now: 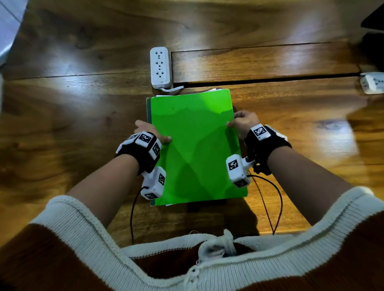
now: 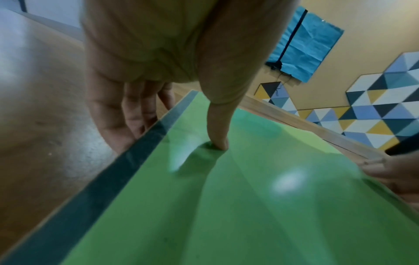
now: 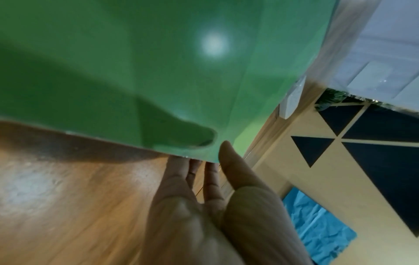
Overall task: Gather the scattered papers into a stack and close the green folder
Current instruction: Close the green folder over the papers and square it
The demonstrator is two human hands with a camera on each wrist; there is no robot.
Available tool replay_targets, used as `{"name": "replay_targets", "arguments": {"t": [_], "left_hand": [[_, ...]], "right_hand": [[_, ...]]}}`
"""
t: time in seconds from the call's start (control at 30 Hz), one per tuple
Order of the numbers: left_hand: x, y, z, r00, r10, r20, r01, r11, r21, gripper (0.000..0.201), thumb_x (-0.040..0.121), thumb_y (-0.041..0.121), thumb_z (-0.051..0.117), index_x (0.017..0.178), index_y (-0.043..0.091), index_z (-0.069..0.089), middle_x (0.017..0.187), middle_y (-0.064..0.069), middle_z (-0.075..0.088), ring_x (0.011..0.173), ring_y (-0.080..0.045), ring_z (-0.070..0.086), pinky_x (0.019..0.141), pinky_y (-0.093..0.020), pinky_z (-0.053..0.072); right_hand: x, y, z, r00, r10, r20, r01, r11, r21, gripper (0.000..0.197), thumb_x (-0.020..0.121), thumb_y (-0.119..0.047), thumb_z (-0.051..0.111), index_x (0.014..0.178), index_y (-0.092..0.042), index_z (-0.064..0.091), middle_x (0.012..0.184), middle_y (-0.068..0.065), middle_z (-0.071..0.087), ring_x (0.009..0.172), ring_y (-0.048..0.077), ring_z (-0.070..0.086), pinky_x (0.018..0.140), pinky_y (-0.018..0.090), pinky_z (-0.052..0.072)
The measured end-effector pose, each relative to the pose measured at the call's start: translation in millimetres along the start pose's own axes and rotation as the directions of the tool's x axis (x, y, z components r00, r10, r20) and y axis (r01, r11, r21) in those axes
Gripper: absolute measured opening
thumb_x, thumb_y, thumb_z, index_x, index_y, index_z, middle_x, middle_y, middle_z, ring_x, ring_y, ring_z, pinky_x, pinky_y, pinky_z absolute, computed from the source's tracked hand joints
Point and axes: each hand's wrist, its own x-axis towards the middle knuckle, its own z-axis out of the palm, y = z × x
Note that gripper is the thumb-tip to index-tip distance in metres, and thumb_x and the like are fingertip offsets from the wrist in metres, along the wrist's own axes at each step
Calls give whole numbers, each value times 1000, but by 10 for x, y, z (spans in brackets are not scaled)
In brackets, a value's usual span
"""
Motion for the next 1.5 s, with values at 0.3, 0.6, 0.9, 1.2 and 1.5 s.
{"name": "replay_targets", "arguments": {"t": [0.3,0.6,0.9,1.2,1.5], "left_hand": [[-55,49,92,1000,-26,-2,26,999,40,100,75,58,67,140,-2,22,140,-19,38,127,-31,44,97,-37,41],[-88,90,54,998,-60,4,60,972,-228,110,72,32,80,146,1,5,141,-23,41,129,-36,43,103,-43,38],[-21,-6,-24,1000,-10,-25,3,966,-260,114,70,41,80,146,-1,5,145,-22,36,131,-37,41,104,-45,38],[42,14,-71,998,60,-25,-63,989,-135,97,69,45,79,136,6,21,141,-24,37,126,-42,44,104,-53,39],[118,-91,-218,995,55,84,-55,998,-1,114,76,42,74,148,-4,-2,156,-20,14,142,-35,24,114,-43,27]], "right_hand": [[97,68,-53,996,45,-80,-51,996,-78,13,82,-16,73,91,-10,65,114,14,67,102,32,64,91,44,54],[-32,-22,-14,979,-20,-203,-8,990,-139,17,84,-19,71,100,-15,69,111,8,69,100,23,66,87,36,56],[36,-90,7,986,-70,-153,45,985,-167,24,82,-17,73,106,-19,73,113,8,69,95,22,68,86,34,57],[28,-120,51,982,-119,-150,82,969,-231,28,86,-17,68,114,-17,69,120,9,65,103,23,65,88,27,53],[-104,-116,212,992,-94,-89,48,904,-426,37,89,-16,65,124,-8,62,127,11,62,110,24,61,83,23,48]]}}
